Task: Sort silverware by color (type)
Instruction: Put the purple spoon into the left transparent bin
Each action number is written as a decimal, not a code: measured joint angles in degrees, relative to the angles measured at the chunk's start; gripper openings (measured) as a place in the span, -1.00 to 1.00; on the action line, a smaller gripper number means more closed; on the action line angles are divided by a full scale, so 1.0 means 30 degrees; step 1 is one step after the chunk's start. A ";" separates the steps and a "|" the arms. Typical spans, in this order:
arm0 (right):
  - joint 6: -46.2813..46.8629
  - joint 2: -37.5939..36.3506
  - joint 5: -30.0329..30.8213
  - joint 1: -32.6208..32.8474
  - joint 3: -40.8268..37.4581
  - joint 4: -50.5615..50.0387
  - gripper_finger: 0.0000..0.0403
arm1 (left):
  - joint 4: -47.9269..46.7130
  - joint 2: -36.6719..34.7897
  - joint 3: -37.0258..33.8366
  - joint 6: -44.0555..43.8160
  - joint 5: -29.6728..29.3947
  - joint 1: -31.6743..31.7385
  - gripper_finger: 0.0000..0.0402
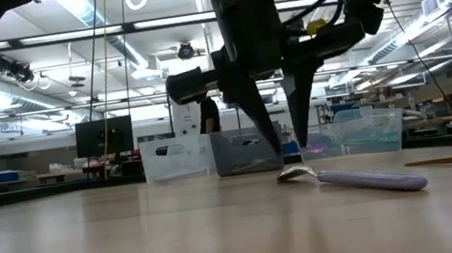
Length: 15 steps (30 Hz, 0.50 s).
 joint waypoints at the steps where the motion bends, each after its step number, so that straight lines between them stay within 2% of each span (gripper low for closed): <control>1: 0.0000 0.0000 0.0000 0.0000 0.0000 -0.0010 0.03 | 0.0045 0.0033 -0.0012 0.0007 0.0150 -0.0006 -0.42; 5: 0.0007 0.0000 0.0000 0.0000 0.0000 0.0028 0.03 | 0.1079 0.0365 0.0001 0.0366 0.0905 0.0001 -0.42; 8: 0.0007 0.0007 -0.0007 -0.0007 0.0000 0.0140 0.03 | 0.2867 0.0908 0.0010 0.0632 0.0958 0.0010 -0.42; 11: 0.0022 0.0005 -0.0008 -0.0007 0.0000 0.0194 0.03 | 0.3385 0.1179 0.0027 0.0474 0.1013 0.0045 -0.42; 15: 0.0131 0.0007 -0.0169 -0.0007 0.0000 0.0226 0.03 | 0.2385 0.1376 0.0043 0.0168 0.1011 0.0045 -0.42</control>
